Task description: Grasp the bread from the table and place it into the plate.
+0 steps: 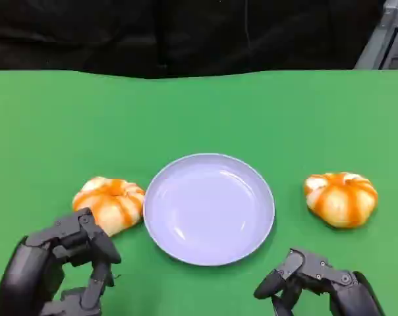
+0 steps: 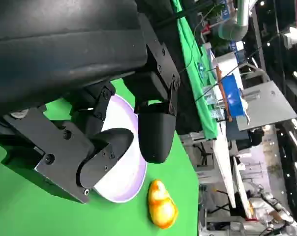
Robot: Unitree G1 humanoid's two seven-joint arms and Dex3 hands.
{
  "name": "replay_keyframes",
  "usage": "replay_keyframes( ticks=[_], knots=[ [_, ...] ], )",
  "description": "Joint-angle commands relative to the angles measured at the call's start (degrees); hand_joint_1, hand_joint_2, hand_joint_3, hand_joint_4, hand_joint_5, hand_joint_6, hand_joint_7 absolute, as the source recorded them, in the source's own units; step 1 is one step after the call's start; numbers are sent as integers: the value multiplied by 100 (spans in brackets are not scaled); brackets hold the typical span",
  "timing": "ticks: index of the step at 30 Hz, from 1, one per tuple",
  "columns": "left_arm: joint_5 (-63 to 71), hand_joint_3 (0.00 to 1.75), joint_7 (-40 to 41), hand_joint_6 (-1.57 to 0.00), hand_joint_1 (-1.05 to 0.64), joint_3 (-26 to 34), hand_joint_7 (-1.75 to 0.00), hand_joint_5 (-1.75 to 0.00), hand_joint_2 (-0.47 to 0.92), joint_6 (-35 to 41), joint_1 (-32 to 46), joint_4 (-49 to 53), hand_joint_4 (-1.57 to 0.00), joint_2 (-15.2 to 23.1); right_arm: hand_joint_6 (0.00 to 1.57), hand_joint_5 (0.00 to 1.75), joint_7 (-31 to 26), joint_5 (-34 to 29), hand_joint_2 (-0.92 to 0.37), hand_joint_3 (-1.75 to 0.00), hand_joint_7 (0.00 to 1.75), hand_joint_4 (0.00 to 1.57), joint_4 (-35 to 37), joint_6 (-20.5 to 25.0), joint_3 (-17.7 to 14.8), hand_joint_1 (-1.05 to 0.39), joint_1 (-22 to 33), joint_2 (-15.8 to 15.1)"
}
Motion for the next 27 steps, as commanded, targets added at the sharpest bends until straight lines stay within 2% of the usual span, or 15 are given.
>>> replay_keyframes(
  ticks=[1,14,18,19,20,21,23,24,25,27],
  knots=[
    [15,129,-3,-78,-6,35,-139,-163,41,-48,-22,30,-80,73,74,162,-22,-6,-42,-120,119,74,-60,25,-26,-4,17,-22],
    [55,128,38,-78,-7,47,-139,-162,41,-75,-18,29,-80,56,75,162,-45,-18,-41,-122,120,73,-20,-19,-25,-4,6,-14],
    [161,125,151,-78,-8,60,-133,-158,41,-74,-16,-7,-80,14,75,162,-41,-14,-41,-122,120,72,-29,-3,-23,-5,10,-11],
    [209,111,204,-72,-11,66,-115,-142,44,-72,-17,-27,-73,-7,74,163,-37,-9,-41,-122,120,73,-32,3,-22,-5,12,-11],
    [372,105,278,-71,-13,93,-107,-136,46,-143,-50,14,-72,26,74,163,-38,-17,-41,-122,120,73,-38,8,-17,-5,12,-9],
    [495,96,331,-63,-14,112,-94,-124,48,-198,-75,48,-67,52,74,163,-39,-23,-41,-122,120,73,-42,10,-12,-5,13,-7],
    [797,90,398,-60,-15,138,-84,-117,50,-188,-129,100,-65,182,74,163,-45,-38,-41,-122,121,72,-34,7,-2,-6,3,-1],
    [948,66,422,-55,-20,145,-67,-102,60,-140,-151,111,-59,255,74,163,-49,-43,-41,-121,121,73,-25,4,2,-5,-4,3],
    [1055,50,443,-55,-22,149,-56,-95,68,-109,-167,119,-58,303,74,163,-52,-47,-41,-121,121,73,-18,2,5,-5,-9,6],
    [1128,34,472,-56,-23,144,-46,-90,76,-97,-177,128,-57,332,74,163,-55,-50,-42,-121,121,73,-15,1,7,-5,-11,7]
  ],
)
